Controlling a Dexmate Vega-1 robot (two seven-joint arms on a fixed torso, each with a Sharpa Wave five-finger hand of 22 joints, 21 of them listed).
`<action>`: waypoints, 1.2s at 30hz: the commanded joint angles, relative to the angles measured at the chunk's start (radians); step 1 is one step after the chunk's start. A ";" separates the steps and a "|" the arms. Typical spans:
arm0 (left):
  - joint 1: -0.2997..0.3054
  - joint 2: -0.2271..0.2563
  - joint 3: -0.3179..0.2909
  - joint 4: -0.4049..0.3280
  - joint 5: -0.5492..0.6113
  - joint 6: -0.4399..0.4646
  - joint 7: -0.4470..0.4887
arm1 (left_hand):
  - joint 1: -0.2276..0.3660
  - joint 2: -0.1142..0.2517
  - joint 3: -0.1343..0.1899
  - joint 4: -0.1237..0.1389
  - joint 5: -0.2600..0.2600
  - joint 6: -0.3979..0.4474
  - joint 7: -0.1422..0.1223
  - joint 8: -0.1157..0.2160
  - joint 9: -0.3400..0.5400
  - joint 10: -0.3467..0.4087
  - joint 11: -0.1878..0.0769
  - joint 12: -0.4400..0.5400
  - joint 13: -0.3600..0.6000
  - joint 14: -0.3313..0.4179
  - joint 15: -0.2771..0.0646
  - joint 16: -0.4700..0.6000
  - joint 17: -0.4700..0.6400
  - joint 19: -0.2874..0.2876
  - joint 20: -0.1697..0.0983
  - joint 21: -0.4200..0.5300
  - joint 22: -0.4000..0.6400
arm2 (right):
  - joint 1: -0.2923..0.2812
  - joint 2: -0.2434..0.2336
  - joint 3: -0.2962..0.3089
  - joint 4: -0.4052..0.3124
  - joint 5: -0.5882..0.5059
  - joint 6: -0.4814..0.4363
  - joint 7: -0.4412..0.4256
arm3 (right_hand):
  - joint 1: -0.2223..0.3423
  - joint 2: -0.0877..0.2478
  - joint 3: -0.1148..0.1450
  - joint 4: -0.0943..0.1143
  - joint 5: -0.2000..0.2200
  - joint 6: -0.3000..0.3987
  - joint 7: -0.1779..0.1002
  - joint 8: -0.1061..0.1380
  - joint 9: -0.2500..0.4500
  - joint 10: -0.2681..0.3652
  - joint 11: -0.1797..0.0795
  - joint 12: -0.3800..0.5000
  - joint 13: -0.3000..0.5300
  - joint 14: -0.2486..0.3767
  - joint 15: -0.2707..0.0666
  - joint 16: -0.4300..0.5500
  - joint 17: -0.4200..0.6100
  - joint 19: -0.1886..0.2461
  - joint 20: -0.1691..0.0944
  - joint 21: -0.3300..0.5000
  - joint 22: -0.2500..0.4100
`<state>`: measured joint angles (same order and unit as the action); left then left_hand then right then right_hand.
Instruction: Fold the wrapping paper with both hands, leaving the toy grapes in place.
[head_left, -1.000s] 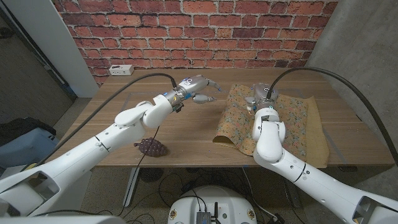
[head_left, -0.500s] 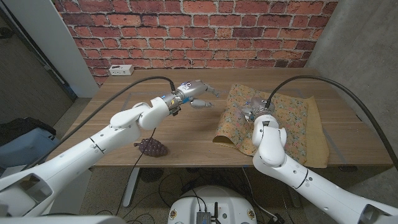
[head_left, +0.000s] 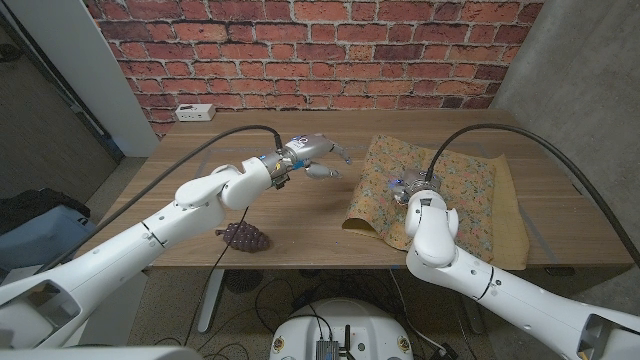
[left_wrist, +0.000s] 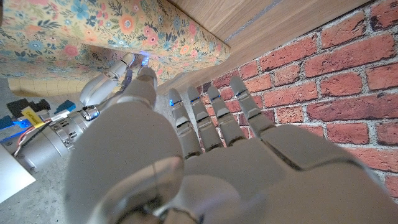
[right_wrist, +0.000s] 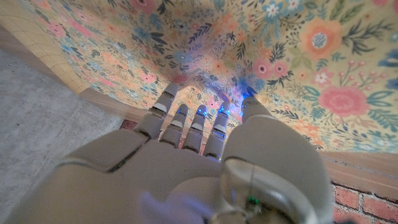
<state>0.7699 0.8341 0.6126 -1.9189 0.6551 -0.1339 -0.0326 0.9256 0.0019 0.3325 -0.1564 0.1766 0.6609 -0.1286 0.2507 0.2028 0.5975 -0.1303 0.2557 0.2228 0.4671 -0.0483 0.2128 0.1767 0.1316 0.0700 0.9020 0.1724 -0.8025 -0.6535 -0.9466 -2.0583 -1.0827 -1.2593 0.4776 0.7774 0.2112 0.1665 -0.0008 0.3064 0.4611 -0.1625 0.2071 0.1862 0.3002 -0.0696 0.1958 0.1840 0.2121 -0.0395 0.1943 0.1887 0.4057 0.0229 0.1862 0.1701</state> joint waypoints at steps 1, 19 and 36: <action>-0.036 -0.003 0.033 -0.001 0.042 0.008 -0.081 | 0.010 -0.006 -0.012 0.000 -0.003 0.000 -0.014 -0.010 0.001 -0.010 -0.002 -0.005 0.003 -0.021 -0.112 -0.008 0.002 -0.012 0.001 -0.009 0.000 | 0.127 -0.079 -0.178 0.034 0.000 -0.131 0.083 | -0.015 -0.031 0.001 0.008 -0.010 -0.003 0.006 -0.008 0.001 0.002 0.010 -0.001 0.002 0.004 -0.058 0.004 0.002 0.010 -0.002 0.008 0.002; -0.081 0.010 0.114 -0.037 0.289 0.057 -0.234 | 0.077 -0.009 -0.019 -0.013 0.003 -0.027 -0.059 -0.046 -0.001 -0.081 -0.022 -0.039 -0.004 -0.126 -0.108 -0.030 -0.001 -0.056 -0.011 -0.070 0.000 | 0.127 -0.156 -0.202 0.002 0.032 -0.134 0.062 | -0.032 -0.084 -0.021 -0.001 -0.028 -0.026 0.027 -0.020 0.002 -0.022 0.016 -0.008 0.002 -0.006 -0.051 -0.006 -0.008 0.024 -0.010 0.010 0.001; -0.124 -0.042 0.193 0.081 0.393 -0.065 -0.146 | 0.116 -0.017 -0.059 0.012 0.007 -0.332 -0.089 -0.082 -0.011 -0.268 -0.047 -0.064 -0.024 -0.274 -0.084 -0.030 -0.003 -0.077 -0.014 -0.161 0.002 | 0.155 -0.179 -0.224 -0.039 0.132 -0.137 -0.030 | -0.038 -0.099 -0.030 -0.007 -0.031 -0.045 0.027 -0.025 0.002 -0.036 0.014 -0.010 0.002 -0.003 -0.049 -0.007 -0.009 0.029 -0.013 0.010 0.001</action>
<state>0.6763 0.8246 0.7621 -1.9102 1.0179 -0.1257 -0.2151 1.0461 -0.0118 0.2777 -0.1450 0.1766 0.3482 -0.2172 0.1692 0.1904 0.3381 -0.1785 0.1955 0.1997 0.1998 -0.0372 0.1808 0.1721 0.0601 0.0516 0.7483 0.1726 -0.6598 -0.8181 -1.1608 -2.0794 -1.0059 -1.3925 0.4954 0.7410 0.1224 0.1424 -0.0081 0.2794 0.4157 -0.1360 0.1881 0.1862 0.2689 -0.0575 0.1885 0.1838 0.2122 -0.0394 0.1885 0.1766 0.4291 0.0070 0.1895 0.1675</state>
